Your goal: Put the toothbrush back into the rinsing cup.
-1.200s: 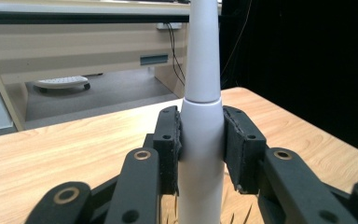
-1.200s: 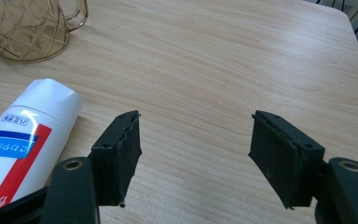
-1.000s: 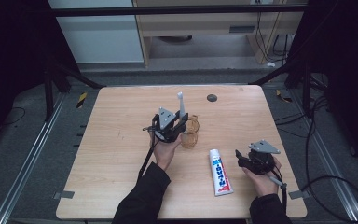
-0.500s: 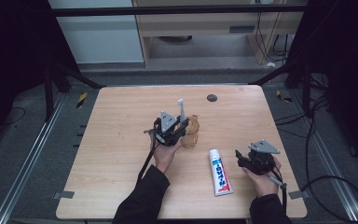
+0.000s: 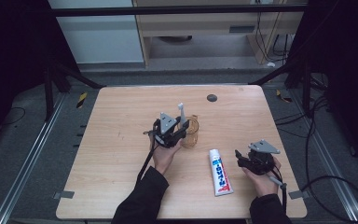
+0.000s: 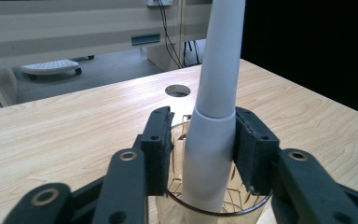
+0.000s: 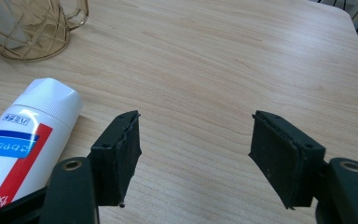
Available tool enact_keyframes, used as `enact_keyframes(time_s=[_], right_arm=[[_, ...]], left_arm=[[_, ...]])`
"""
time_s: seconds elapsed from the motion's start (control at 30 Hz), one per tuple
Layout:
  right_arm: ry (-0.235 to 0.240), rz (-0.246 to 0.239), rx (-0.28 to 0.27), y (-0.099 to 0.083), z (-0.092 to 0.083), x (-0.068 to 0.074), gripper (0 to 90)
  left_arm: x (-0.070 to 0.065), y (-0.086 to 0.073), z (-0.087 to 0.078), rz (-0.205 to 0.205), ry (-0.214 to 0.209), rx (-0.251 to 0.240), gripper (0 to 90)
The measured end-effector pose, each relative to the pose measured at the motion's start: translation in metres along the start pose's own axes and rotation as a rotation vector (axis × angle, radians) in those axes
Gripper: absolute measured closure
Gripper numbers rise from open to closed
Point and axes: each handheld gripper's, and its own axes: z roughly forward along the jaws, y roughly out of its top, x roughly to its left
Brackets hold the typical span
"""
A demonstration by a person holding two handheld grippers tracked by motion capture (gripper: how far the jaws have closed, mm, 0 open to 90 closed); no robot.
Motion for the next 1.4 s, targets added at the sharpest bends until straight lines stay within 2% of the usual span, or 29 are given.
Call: enact_keyframes(time_s=[0.27,0.53,0.77,0.87,1.03,1.1,1.17,1.4], right_arm=[[-0.001,0.002,-0.004,0.001,-0.001,-0.001,32.4],[0.006,0.011,-0.023,0.006,-0.007,0.001,32.0],[0.018,0.013,-0.034,0.009,-0.011,0.003,32.7],[0.028,0.014,-0.039,0.012,-0.014,0.004,34.1],[0.057,0.017,-0.035,0.014,-0.017,0.008,38.0],[0.068,0.014,-0.034,0.014,-0.018,0.01,39.4],[0.079,0.01,-0.026,0.015,-0.019,0.012,42.2],[0.121,-0.011,0.001,0.013,-0.022,0.017,51.1]], left_arm=[[0.001,-0.002,-0.008,0.011,-0.003,-0.002,50.7],[0.004,0.0,-0.031,0.045,-0.015,0.016,45.4],[0.011,-0.002,-0.052,0.09,-0.013,0.063,43.0],[0.019,-0.004,-0.064,0.076,-0.008,0.079,42.3],[0.031,-0.009,-0.084,0.078,0.002,0.115,40.9],[0.038,-0.015,-0.095,0.081,0.009,0.133,40.4],[0.044,-0.022,-0.104,0.071,0.01,0.146,40.2],[0.07,-0.053,-0.137,0.032,0.052,0.179,41.3]])
